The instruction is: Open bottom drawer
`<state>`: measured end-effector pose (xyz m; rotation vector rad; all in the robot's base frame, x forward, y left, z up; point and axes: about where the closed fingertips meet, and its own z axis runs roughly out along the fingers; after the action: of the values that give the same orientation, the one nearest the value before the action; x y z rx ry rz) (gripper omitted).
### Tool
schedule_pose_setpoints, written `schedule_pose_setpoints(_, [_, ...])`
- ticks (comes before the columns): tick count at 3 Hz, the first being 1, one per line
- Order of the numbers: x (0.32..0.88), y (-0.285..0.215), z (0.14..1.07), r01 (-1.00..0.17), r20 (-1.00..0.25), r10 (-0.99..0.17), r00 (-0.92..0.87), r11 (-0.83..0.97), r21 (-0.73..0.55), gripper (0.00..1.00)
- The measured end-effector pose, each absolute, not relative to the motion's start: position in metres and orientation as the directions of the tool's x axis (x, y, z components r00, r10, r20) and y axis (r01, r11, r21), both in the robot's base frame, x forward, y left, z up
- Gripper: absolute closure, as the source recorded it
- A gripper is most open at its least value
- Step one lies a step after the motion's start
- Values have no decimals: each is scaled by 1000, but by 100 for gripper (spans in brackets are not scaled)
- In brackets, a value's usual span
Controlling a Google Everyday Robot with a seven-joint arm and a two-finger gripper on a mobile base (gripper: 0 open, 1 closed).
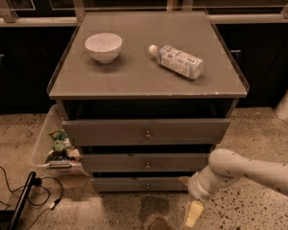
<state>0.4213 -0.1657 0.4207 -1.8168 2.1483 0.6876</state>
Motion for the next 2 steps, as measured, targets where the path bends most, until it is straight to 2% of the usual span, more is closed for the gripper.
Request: schedule_pose_setpoints(2, [473,-192,329,-978,-535,-823,-193,204,39,0])
